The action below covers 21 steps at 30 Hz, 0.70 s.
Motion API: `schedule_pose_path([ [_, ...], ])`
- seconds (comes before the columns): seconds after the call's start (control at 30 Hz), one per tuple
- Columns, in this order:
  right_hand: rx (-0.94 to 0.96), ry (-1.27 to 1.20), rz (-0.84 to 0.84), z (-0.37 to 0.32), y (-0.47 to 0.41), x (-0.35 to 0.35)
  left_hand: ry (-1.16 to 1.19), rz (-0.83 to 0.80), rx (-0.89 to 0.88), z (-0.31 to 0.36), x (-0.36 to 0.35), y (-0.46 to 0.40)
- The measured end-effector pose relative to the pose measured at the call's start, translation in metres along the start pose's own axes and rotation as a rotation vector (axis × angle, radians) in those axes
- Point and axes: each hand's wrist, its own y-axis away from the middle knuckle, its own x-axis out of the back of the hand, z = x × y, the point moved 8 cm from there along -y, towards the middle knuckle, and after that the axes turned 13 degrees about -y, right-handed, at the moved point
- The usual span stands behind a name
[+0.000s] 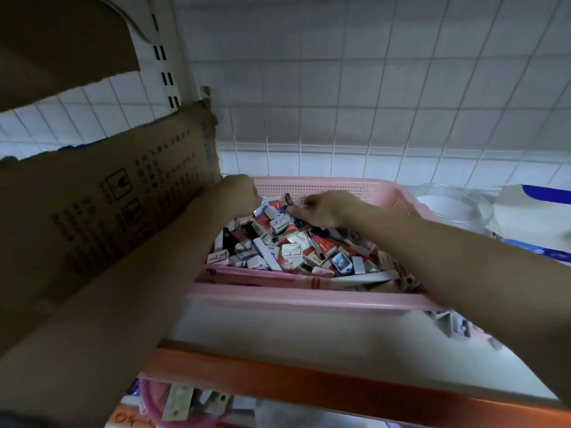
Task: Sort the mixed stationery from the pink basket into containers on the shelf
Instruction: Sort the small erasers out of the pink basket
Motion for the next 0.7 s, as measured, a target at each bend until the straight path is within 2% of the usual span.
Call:
schedule_pose_path([
  [0.13, 0.01, -0.041, -0.161, -0.002, 0.0, -0.005, -0.028, 0.003, 0.006, -0.004, -0.007, -0.012],
  [0.33, 0.065, -0.046, -0.059, 0.008, 0.002, -0.003, -0.257, 0.12, -0.092, 0.01, -0.005, -0.011],
  [0.4, 0.116, 0.007, -0.028, 0.005, 0.006, 0.001, -0.33, 0.115, -0.089, 0.018, -0.008, -0.013],
  [0.47, 0.164, 0.066, 0.008, 0.001, 0.01, 0.004, -0.259, 0.013, -0.045, 0.025, -0.018, -0.017],
  [0.53, 0.143, 0.017, -0.043, 0.005, 0.011, 0.001, -0.107, -0.081, 0.025, 0.031, -0.026, -0.023],
  [0.63, 0.12, -0.081, -0.111, 0.01, 0.012, -0.001, 0.036, -0.127, 0.113, 0.037, -0.03, -0.025],
  [0.7, 0.156, -0.113, -0.017, 0.01, 0.011, 0.001, 0.143, -0.108, 0.168, 0.035, -0.035, -0.026],
])
